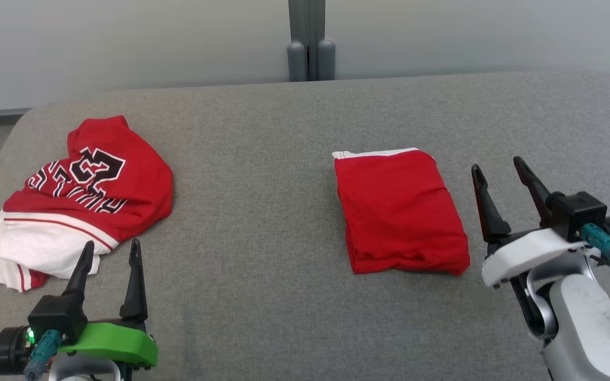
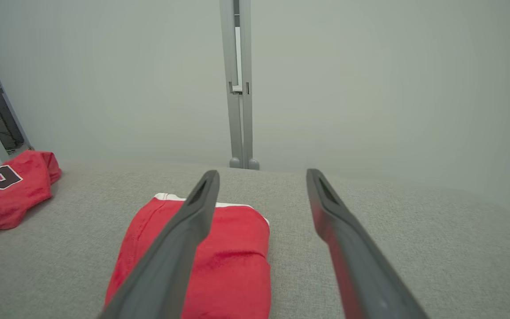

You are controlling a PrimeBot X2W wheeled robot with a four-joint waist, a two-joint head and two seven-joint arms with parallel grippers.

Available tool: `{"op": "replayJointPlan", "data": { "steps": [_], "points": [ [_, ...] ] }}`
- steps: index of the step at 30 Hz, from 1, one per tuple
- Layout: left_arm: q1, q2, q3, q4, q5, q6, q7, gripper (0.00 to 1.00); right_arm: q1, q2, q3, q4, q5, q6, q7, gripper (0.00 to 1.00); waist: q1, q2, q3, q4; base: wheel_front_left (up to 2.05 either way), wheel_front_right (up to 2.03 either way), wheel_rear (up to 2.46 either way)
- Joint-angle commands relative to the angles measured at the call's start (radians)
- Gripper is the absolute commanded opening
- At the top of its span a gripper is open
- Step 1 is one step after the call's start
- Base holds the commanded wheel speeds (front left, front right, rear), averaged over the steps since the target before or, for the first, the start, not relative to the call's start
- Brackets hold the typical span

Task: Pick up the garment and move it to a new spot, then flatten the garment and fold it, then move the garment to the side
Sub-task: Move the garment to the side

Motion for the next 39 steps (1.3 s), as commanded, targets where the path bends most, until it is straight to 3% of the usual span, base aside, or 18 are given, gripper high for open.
{"op": "replayJointPlan", "data": {
  "steps": [1, 14, 26, 27, 28, 29, 39],
  "points": [
    [-0.026, -0.002, -0.004, 0.005, -0.012, -0.002, -0.007, 1.00, -0.037, -0.013, 0.006, 0.029, -0.001, 0.000, 0.004, 1.00, 0.0000, 0.0000, 0.038, 0.028, 0.00, 0.00, 0.00],
    [-0.131, -0.032, -0.050, 0.074, -0.018, -0.013, -0.053, 1.00, -0.280, -0.041, 0.036, 0.432, -0.002, 0.000, 0.010, 1.00, 0.0000, 0.0000, 0.166, 0.110, 0.00, 0.00, 0.00],
    [-0.188, -0.053, -0.068, 0.132, -0.018, -0.012, -0.084, 1.00, -0.306, -0.002, 0.084, 0.716, 0.057, 0.000, -0.029, 1.00, 0.0000, 0.0000, 0.210, 0.128, 0.00, 0.00, 0.00],
    [-0.189, -0.053, -0.067, 0.134, -0.019, -0.010, -0.084, 1.00, -0.301, 0.007, 0.092, 0.725, 0.073, 0.001, -0.025, 0.48, 0.0000, 0.0000, 0.210, 0.126, 0.00, 0.00, 0.00],
    [-0.189, -0.053, -0.064, 0.135, -0.020, -0.008, -0.085, 1.00, -0.303, 0.013, 0.103, 0.730, 0.086, 0.001, -0.028, 0.11, 0.0000, 0.0000, 0.210, 0.122, 0.00, 0.00, 0.00],
    [-0.187, -0.052, -0.062, 0.137, -0.020, -0.007, -0.086, 1.00, -0.305, 0.012, 0.112, 0.733, 0.091, 0.001, -0.032, 0.00, 0.0000, 0.0000, 0.209, 0.118, 0.00, 0.00, 0.00],
    [-0.222, -0.054, -0.074, 0.124, -0.012, -0.015, -0.090, 1.00, -0.472, -0.092, 0.238, 0.701, 0.107, -0.001, -0.036, 0.00, 0.0000, 0.0000, 0.256, 0.073, 0.00, 0.00, 0.00]
  ]
}}
